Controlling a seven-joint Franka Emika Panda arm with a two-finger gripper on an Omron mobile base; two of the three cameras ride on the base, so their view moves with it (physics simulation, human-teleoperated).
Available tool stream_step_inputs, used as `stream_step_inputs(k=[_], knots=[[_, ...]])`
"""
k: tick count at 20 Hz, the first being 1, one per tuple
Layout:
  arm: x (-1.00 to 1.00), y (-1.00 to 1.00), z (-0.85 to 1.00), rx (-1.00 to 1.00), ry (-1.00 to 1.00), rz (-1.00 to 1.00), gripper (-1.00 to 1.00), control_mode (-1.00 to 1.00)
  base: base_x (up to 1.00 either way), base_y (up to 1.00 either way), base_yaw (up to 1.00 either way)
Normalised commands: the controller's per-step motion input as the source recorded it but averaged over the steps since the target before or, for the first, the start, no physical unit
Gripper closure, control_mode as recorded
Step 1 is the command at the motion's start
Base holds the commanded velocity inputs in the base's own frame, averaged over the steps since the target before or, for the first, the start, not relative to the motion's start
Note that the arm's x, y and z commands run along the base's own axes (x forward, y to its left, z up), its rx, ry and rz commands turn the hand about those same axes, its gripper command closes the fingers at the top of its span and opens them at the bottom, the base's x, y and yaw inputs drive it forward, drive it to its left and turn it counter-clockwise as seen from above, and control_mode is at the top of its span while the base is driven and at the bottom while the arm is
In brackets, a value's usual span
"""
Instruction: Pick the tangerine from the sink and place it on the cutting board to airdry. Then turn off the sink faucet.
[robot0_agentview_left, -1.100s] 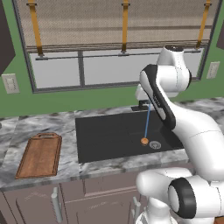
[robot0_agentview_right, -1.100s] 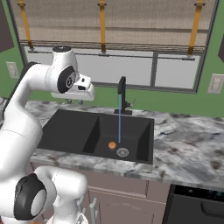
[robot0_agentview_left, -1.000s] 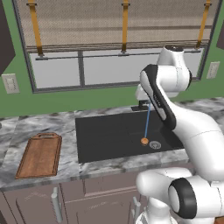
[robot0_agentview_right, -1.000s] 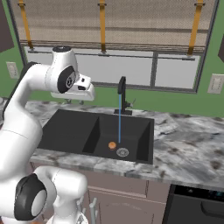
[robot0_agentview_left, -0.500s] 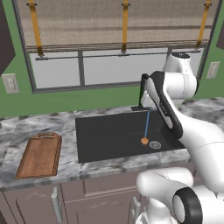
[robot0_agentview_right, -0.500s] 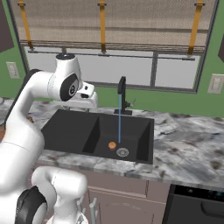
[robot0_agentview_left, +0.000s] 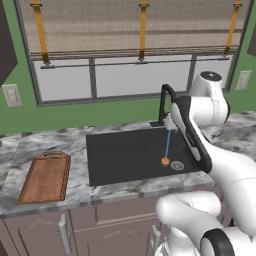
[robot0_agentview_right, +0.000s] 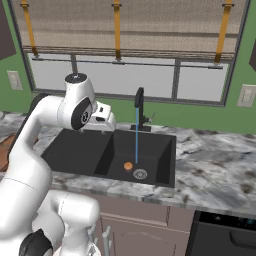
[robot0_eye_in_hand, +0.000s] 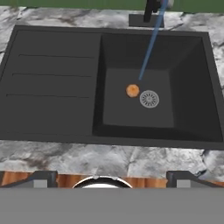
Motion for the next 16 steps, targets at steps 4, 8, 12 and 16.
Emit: stream_step_inputs(k=[4,8,12,16], knots=[[0.07,-0.06,-0.36,-0.08,-0.03,0.00,-1.00,-1.00,0.00,0.00,0.00],[0.05,-0.15,-0.35,-0.05,-0.01,0.00,-1.00,-1.00,0.00,0.00,0.00],[0.13,-0.18,-0.21,0.00,0.02,0.00,-1.00,-1.00,0.00,0.00,0.00],[0.25,-0.18,-0.12,0.04,0.07,-0.01,-1.00,-1.00,0.00,0.00,0.00]])
